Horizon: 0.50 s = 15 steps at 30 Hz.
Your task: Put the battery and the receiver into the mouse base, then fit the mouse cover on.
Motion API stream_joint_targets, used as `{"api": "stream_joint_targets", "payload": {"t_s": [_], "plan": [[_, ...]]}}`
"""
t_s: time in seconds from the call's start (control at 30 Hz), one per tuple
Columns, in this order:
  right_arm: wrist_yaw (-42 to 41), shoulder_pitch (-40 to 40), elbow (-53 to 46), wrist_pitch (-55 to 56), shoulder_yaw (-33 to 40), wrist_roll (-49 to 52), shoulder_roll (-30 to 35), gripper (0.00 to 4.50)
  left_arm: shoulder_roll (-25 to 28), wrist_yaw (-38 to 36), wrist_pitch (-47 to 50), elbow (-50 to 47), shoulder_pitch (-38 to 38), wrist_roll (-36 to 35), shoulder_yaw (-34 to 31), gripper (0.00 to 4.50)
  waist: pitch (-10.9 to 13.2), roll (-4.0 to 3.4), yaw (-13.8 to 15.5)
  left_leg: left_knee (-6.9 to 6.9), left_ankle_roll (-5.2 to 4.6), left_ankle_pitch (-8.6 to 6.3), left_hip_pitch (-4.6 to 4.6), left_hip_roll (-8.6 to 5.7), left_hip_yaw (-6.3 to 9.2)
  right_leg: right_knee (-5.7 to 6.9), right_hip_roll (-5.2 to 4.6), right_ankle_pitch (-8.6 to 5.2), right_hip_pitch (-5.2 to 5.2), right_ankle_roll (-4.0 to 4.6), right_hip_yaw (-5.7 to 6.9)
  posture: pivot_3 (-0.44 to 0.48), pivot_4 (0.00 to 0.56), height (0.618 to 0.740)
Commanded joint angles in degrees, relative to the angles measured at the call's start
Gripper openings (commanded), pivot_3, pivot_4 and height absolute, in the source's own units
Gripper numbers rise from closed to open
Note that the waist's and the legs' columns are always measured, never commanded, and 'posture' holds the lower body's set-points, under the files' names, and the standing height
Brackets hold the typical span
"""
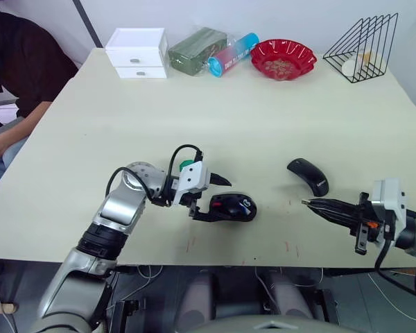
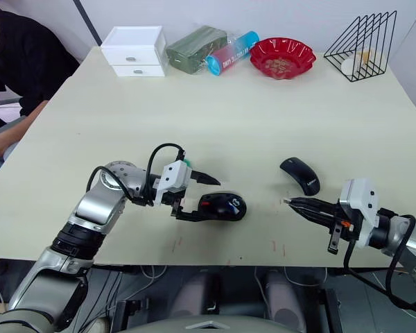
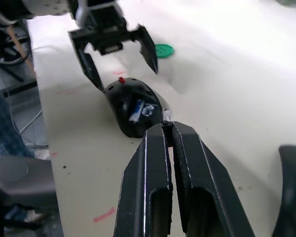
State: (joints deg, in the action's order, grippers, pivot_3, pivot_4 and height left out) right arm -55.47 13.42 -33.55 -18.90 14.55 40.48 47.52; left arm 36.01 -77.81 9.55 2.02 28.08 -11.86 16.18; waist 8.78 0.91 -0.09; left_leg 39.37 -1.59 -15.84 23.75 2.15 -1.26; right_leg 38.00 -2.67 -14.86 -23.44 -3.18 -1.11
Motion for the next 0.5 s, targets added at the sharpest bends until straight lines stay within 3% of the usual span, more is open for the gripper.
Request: {"api": "stream_joint_targets", "payload": {"t_s": [0.03,0.5], "plan": [[-3.3,-1.8,-0.2,3.6,0.5,-1.3,0.1,0.00,-1.6,0.7,-1.0,0.9,1.7,1.4,1.4,4.42,0.0,0.00,0.0,0.01,0.00,0.00,-0.01,-0.01,0.00,0.00,0.00,0.00,0.01,0.00,0.00,0.000,0.150,0.740],[-9.2,-2.1,2.4,7.6,-1.2,-2.6,-2.6,0.00,-2.9,0.5,-2.9,3.7,2.2,5.3,3.9,4.42,0.0,-0.01,0.4,0.03,0.00,0.00,-0.01,-0.01,0.01,0.02,0.00,0.00,0.02,0.00,0.01,0.000,0.150,0.740]]}}
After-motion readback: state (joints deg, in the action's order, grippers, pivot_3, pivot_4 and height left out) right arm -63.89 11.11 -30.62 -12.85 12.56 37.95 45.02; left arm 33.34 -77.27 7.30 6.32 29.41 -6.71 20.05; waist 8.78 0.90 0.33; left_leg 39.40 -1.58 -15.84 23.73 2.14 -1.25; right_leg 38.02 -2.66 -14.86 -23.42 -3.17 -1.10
